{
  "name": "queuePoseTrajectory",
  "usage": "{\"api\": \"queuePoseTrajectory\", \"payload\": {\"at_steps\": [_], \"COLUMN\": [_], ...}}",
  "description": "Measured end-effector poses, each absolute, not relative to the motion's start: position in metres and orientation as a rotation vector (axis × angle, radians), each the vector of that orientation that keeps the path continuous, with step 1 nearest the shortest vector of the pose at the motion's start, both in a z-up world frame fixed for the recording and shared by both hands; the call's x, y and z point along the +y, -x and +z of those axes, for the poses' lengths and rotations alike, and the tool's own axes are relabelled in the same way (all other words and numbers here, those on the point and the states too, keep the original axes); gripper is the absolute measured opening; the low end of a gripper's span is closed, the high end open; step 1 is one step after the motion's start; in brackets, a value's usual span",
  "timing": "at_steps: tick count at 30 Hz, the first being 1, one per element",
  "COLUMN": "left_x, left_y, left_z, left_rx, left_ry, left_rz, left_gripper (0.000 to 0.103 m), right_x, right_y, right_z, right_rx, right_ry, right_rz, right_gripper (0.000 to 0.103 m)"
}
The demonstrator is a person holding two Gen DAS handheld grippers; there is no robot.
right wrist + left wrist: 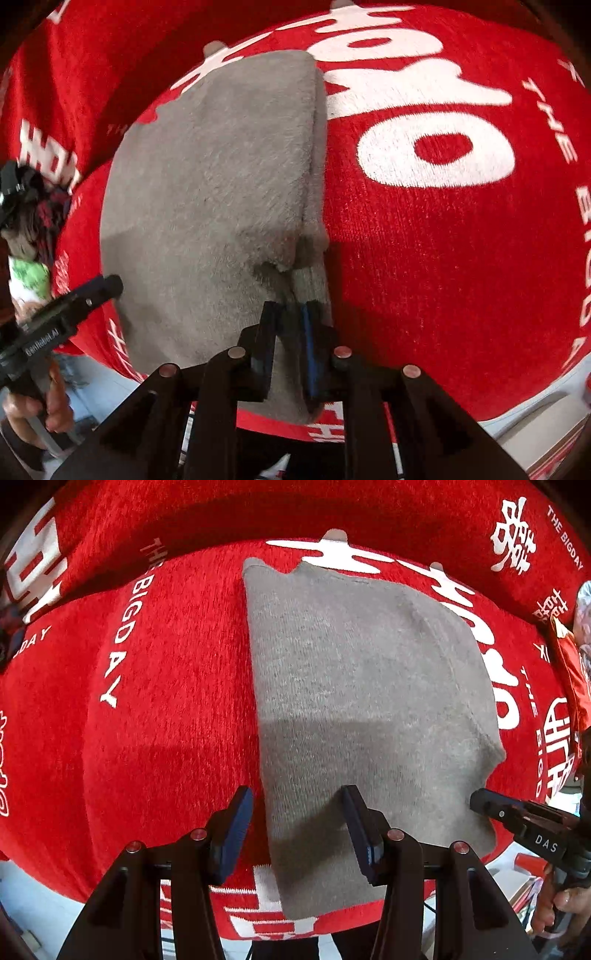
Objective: Fold small clothes
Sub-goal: 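Open both tools and press the folded sweater flat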
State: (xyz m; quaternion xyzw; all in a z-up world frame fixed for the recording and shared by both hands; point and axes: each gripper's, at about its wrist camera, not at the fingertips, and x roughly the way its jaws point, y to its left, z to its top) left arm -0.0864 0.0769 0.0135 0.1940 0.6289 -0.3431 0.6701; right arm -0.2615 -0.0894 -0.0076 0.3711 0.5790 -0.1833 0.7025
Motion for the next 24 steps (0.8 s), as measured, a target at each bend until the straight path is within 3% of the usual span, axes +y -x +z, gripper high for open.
{"api": "queuePoseTrajectory", "payload": {"at_steps": [22,24], "left_x": [0.099,0.100], "left_y": [0.102,0.104], "left_z": [0.063,0.072], "left_rx": [1.418,1.410], "left_ry": [-0.460,-0.472], "left_rz": [-0.797,-0.805], "left_gripper": [0.052,0.052], "right_x": [-0.078,-0.074], "right_y": [0.289,0.288], "right_z": [0.047,0.058], "right_rx": [1.302,1.299], "right_ry": [-0.892,-0.884], "right_rz": [-0.457,-0.454], "right_gripper": [0.018,0.025]}}
